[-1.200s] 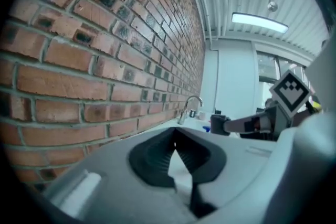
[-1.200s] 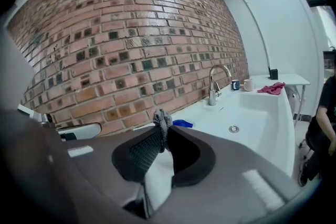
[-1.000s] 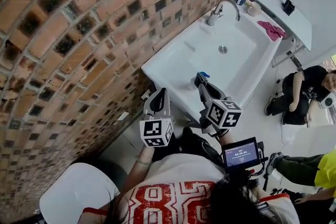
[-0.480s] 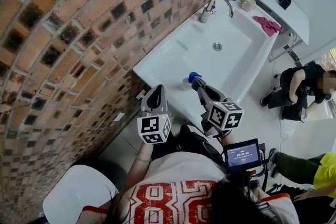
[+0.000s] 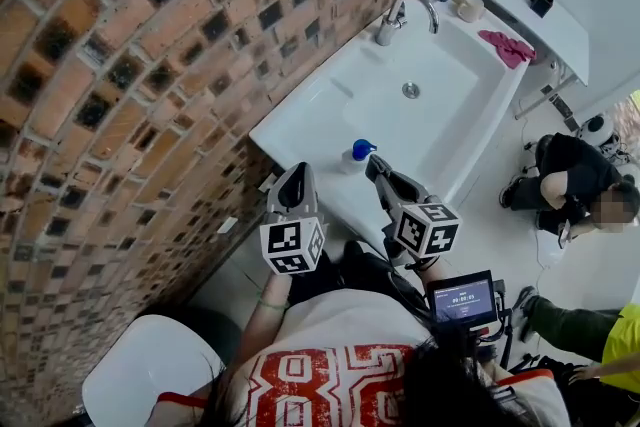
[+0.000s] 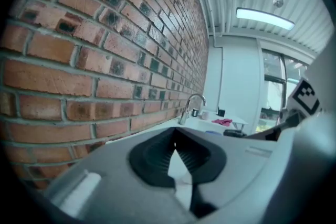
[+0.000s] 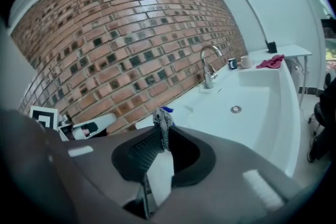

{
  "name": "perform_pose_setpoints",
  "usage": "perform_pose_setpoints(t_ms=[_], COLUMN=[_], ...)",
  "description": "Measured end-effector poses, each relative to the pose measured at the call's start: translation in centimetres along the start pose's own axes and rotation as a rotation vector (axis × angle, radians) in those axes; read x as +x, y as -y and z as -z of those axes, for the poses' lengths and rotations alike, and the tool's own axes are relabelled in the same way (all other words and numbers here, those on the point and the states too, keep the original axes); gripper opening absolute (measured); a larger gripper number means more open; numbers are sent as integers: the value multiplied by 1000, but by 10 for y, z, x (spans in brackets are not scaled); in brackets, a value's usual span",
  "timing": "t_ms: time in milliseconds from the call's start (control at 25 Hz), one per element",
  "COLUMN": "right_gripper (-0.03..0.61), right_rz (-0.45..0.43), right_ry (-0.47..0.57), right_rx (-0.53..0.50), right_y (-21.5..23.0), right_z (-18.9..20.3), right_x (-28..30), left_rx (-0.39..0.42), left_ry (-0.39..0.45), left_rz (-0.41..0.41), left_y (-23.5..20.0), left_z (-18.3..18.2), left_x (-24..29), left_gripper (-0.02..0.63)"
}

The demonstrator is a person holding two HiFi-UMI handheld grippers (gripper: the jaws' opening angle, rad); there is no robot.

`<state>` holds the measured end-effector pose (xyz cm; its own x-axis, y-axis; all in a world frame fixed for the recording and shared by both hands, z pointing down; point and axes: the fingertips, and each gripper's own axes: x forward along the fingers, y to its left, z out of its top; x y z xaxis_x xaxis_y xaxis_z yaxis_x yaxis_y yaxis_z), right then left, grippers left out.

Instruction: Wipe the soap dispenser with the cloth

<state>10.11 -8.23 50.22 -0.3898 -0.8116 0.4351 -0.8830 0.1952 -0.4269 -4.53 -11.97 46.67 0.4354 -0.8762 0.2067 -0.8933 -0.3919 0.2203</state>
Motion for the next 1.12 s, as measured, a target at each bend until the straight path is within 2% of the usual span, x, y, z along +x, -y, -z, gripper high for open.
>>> perform_pose_setpoints(t_ms=[160, 400, 720, 1120], right_gripper=[46, 46, 47, 47], right_rz=[-82, -113, -86, -27], right_ry=[-84, -135, -151, -156], right_rx=[-99, -205, -190, -174], right_y=[-29, -42, -25, 14], right_z=[26, 36, 35, 35], right_x=[18, 52, 61, 40], left_rx=[1, 8, 4, 8], left_ry=[1, -5, -20, -30], left_rz=[-23, -73, -131, -76], left_y=[-4, -16, -32, -15], left_z=[0, 2, 7, 12], left_x=[-4, -14, -24, -10], left_gripper=[3, 3, 3, 3])
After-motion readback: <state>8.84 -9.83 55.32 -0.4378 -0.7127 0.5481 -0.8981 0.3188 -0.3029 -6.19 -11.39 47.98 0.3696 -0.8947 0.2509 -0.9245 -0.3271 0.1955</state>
